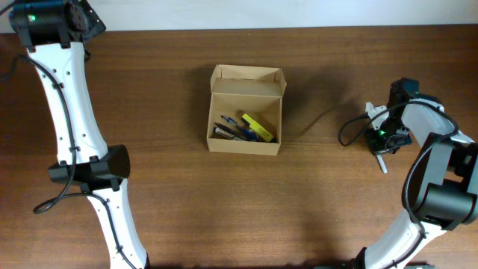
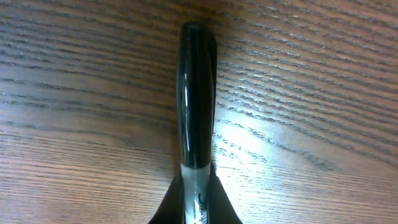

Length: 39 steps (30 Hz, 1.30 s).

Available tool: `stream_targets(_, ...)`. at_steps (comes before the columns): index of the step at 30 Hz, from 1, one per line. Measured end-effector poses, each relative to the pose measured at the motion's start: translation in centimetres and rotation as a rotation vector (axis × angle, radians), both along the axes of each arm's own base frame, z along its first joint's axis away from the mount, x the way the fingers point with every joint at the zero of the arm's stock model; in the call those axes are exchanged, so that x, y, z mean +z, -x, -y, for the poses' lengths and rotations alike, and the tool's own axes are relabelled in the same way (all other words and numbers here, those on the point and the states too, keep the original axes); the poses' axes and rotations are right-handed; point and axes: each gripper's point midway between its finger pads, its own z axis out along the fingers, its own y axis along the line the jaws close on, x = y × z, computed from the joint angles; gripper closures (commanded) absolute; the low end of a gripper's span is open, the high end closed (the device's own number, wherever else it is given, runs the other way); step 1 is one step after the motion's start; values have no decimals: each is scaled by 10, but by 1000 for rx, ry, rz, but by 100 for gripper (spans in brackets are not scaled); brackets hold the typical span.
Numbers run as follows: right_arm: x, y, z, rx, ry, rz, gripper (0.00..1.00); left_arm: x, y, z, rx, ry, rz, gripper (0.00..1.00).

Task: Pack container
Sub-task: 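Move the right gripper to the black marker and grasp it, then carry the black marker into the box and release it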

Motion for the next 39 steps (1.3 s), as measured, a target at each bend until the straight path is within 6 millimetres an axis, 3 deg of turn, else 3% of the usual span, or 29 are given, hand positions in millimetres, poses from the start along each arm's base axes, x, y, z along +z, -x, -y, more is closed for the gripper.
stream_targets(4, 2, 0, -11, -13, -57, -1, 96, 0, 0, 0, 0, 0, 0, 0)
stream_targets(7, 15, -8, -27, -2, -132, 0, 96, 0, 0, 0, 0, 0, 0, 0)
stream_targets(9, 33, -22, -38, 14, -159, 15, 96, 0, 0, 0, 0, 0, 0, 0)
stream_targets(13, 93, -66, -64, 56, -170, 126, 96, 0, 0, 0, 0, 0, 0, 0)
stream_targets(15, 133, -87, -86, 100, -171, 199, 96, 0, 0, 0, 0, 0, 0, 0)
stream_targets(18, 179, -102, -128, 194, -176, 280, 96, 0, 0, 0, 0, 0, 0, 0)
stream_targets(20, 203, -106, -162, 276, -184, 324, 96, 0, 0, 0, 0, 0, 0, 0)
stream_targets(22, 221, -103, -208, 418, -193, 361, 96, 0, 0, 0, 0, 0, 0, 0)
stream_targets(27, 225, -75, -299, 775, -197, 355, 96, 0, 0, 0, 0, 0, 0, 0)
stream_targets(30, 218, -55, -341, 978, -200, 334, 96, 0, 0, 0, 0, 0, 0, 0)
stream_targets(34, 192, -45, -369, 1138, -197, 273, 96, 0, 0, 0, 0, 0, 0, 0)
stream_targets(39, 133, -49, -377, 1194, -189, 138, 96, 0, 0, 0, 0, 0, 0, 0)
